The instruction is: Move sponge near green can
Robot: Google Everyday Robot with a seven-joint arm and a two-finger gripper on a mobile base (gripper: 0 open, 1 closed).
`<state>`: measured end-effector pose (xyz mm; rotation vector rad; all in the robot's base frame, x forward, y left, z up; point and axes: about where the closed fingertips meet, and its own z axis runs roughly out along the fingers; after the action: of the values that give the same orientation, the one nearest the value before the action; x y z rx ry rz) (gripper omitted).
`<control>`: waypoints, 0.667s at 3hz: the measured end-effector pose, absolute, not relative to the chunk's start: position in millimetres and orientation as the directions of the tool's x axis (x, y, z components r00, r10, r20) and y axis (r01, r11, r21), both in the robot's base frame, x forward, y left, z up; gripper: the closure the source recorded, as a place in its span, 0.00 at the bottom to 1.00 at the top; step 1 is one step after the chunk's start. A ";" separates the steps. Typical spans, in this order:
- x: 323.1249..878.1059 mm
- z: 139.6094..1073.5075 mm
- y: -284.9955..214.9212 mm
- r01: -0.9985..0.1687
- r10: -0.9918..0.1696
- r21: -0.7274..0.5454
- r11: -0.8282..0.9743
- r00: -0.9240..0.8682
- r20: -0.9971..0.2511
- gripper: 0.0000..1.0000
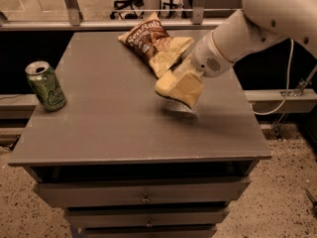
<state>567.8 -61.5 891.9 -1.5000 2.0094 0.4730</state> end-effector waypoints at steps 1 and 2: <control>593.6 915.0 -20.7 -0.952 -0.716 -0.102 0.287 -0.142 -0.683 1.00; 618.7 924.7 44.7 -0.963 -0.679 -0.124 0.240 -0.075 -0.731 1.00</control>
Offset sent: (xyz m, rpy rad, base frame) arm 0.0720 0.1575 0.0496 0.1691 -0.1453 0.1193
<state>618.7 44.7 924.7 -1.5073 1.8244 0.5230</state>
